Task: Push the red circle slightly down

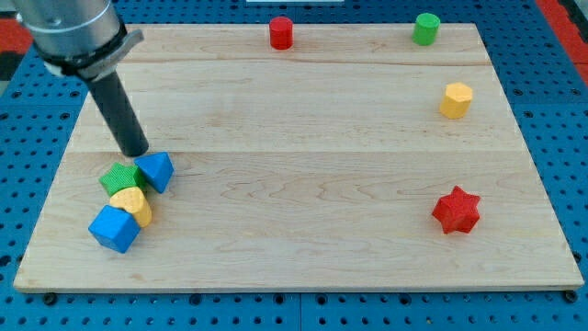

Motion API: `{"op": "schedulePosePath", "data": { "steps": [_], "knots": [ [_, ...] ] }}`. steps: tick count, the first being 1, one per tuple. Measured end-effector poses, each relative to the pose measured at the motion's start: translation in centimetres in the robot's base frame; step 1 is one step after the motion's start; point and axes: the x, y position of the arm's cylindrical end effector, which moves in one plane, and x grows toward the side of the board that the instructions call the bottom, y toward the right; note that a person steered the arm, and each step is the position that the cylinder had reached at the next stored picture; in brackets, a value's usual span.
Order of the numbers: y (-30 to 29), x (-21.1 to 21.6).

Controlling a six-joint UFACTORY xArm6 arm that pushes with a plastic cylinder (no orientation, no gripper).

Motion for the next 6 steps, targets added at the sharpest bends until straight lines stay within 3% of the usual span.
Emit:
{"op": "schedulePosePath", "data": {
  "steps": [1, 3, 4, 6],
  "knots": [
    [4.2, -7.6],
    [22.1, -15.9],
    [22.9, -23.1],
    [22.4, -23.4]
  ]
}}
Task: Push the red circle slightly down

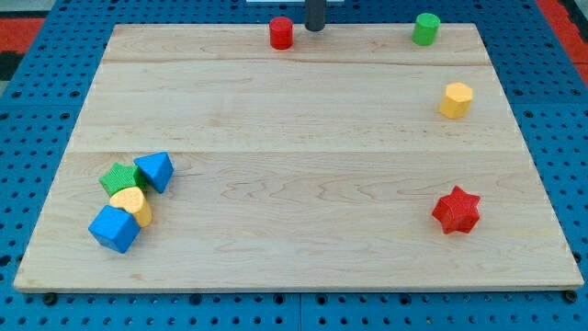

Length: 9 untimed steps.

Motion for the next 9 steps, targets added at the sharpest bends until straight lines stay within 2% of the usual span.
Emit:
{"op": "schedulePosePath", "data": {
  "steps": [2, 3, 4, 7, 8, 9],
  "knots": [
    [-5.8, 0.0],
    [-12.2, -0.1],
    [-14.4, 1.9],
    [-4.2, 0.6],
    [-6.6, 3.3],
    [-12.4, 3.7]
  ]
}}
